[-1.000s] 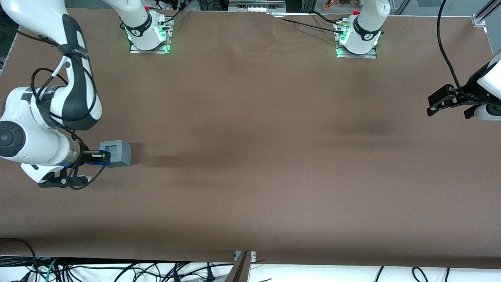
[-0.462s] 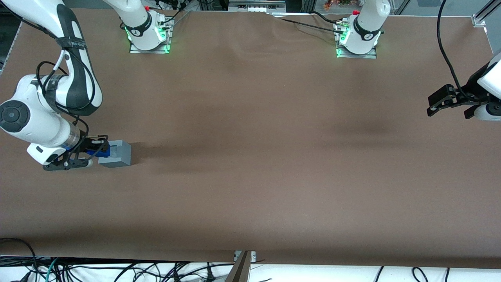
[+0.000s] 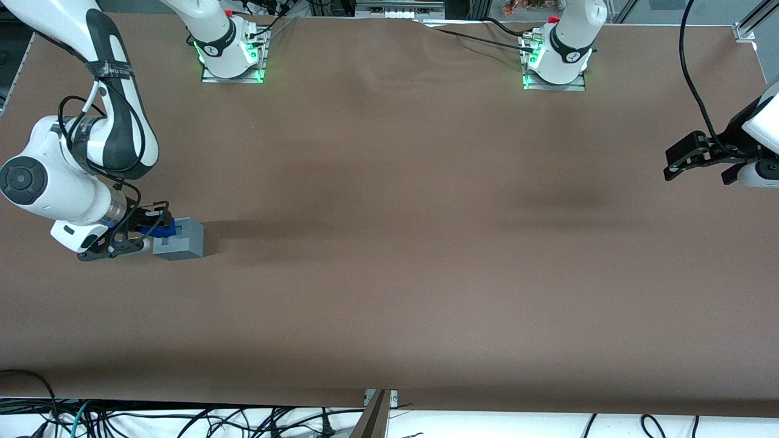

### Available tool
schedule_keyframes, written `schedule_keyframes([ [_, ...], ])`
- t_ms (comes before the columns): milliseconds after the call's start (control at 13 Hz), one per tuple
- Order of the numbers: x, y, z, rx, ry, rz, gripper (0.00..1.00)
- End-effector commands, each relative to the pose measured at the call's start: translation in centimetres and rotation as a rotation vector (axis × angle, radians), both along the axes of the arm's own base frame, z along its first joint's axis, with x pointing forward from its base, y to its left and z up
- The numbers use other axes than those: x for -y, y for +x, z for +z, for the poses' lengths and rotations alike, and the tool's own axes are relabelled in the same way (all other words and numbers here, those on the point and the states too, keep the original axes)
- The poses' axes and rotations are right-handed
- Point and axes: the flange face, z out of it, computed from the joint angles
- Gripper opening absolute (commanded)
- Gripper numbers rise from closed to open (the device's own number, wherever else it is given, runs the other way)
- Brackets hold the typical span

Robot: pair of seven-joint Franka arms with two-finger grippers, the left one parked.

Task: Insert blue part into gray base with right arm
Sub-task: 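Lower the blue part into the gray base's opening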

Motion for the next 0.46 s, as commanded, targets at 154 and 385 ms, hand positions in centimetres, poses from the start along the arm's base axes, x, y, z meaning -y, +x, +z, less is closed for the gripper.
schedule_keyframes([
  [154,0.4,0.2,-0.5,0.032,0.022,0.007,0.09],
  [385,1.4,0.2,-1.0,0.034,0.031,-0.019,0.09],
])
